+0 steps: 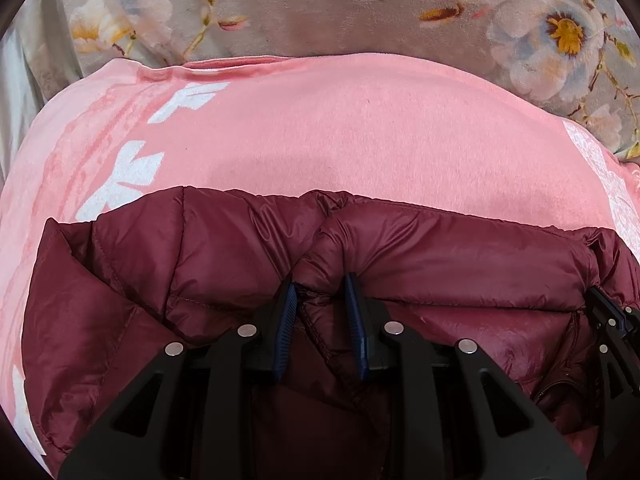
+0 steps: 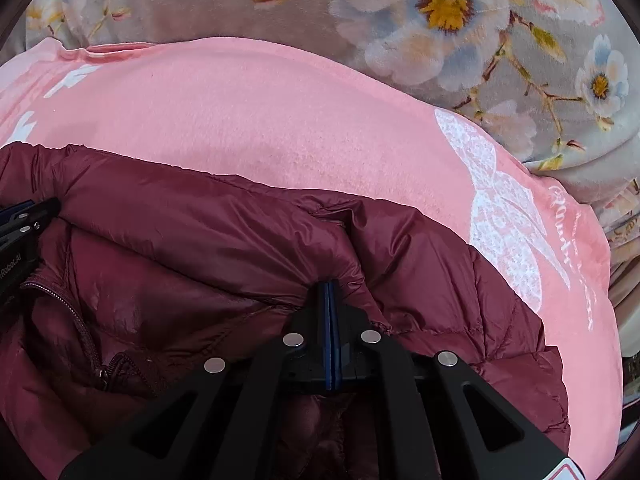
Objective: Fold large clothes
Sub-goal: 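Lift the hem with both tools and fold it toward the collar, then open both tools and release the folded jacket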
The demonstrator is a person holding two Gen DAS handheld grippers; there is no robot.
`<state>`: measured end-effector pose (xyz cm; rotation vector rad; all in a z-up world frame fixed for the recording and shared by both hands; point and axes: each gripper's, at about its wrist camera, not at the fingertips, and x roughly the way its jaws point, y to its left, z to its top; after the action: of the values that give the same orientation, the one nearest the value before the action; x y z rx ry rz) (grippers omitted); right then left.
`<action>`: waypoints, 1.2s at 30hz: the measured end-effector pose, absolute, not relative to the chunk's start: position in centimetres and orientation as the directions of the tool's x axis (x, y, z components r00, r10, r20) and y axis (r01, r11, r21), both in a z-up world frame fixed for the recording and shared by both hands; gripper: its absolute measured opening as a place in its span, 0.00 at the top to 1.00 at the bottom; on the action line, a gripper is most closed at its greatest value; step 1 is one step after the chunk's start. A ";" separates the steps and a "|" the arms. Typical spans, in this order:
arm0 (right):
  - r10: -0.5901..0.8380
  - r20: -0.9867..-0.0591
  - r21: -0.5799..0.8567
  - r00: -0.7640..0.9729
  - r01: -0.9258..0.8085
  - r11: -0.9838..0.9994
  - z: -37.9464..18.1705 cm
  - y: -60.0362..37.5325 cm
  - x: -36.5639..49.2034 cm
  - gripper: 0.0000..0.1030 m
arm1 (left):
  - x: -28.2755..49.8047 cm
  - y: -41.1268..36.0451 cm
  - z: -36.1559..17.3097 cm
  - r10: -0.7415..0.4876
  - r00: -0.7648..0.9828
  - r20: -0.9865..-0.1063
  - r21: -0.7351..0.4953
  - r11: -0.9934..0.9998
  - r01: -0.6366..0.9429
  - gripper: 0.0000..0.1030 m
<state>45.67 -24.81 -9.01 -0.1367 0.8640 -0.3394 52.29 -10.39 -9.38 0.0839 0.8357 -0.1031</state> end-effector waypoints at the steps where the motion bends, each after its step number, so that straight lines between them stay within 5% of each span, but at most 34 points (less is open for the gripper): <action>1: -0.342 -0.722 -0.247 0.601 0.237 0.940 -9.0 -24.9 45.7 0.93 | 52.3 -10.4 -9.4 -0.058 0.666 -0.744 0.033 0.992 0.124 0.77; 15: -0.209 -0.741 -0.069 0.639 0.237 0.969 -9.0 -27.0 45.3 0.94 | 52.4 -10.6 -9.5 -0.042 0.666 -0.744 0.053 0.991 0.121 0.76; 20: -0.081 -0.739 0.139 0.668 0.270 0.953 -7.6 -29.1 41.7 0.93 | 51.1 -7.5 -8.4 -0.140 0.642 -0.754 -0.101 0.990 0.098 0.59; 28: 0.038 -0.636 0.307 0.771 0.207 0.929 -2.2 -29.5 25.2 0.59 | 38.0 -0.7 -3.4 -0.205 0.666 -0.717 -0.144 0.979 0.146 0.22; 32: 0.045 -0.591 0.279 0.806 0.151 0.948 -1.5 -29.0 13.3 0.38 | 29.6 5.0 -1.8 -0.243 0.673 -0.698 -0.200 0.969 0.143 0.14; 36: 0.031 -0.588 0.280 0.808 0.167 0.945 -3.0 -29.6 3.5 0.32 | 23.4 10.6 -2.6 -0.225 0.649 -0.727 -0.221 0.971 0.089 0.13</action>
<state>3.54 -29.59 -2.98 0.3298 0.6278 -0.0741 23.37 10.62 -2.57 -0.1717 0.8466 -0.1794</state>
